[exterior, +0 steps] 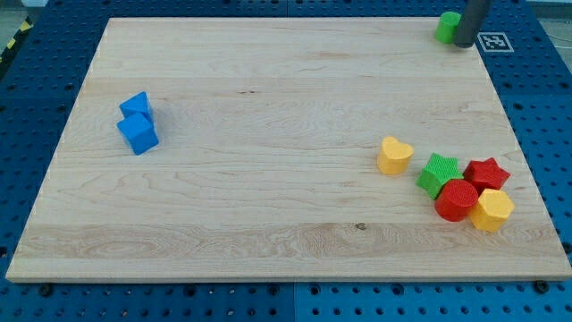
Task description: Touch the bottom of the red circle
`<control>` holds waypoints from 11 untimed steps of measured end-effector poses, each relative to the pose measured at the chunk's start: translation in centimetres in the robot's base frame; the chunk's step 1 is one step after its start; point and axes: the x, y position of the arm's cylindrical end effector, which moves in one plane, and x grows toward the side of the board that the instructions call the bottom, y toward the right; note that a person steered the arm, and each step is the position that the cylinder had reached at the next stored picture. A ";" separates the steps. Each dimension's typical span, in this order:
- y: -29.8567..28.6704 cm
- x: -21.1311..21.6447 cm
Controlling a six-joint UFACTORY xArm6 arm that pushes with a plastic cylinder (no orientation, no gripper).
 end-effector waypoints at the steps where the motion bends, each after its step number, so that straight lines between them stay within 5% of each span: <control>1: 0.5 0.0; 4: 2.1 9.8; 8: -21.2 21.4; 9: -22.0 27.8; 10: -16.6 35.2; 11: -12.2 36.1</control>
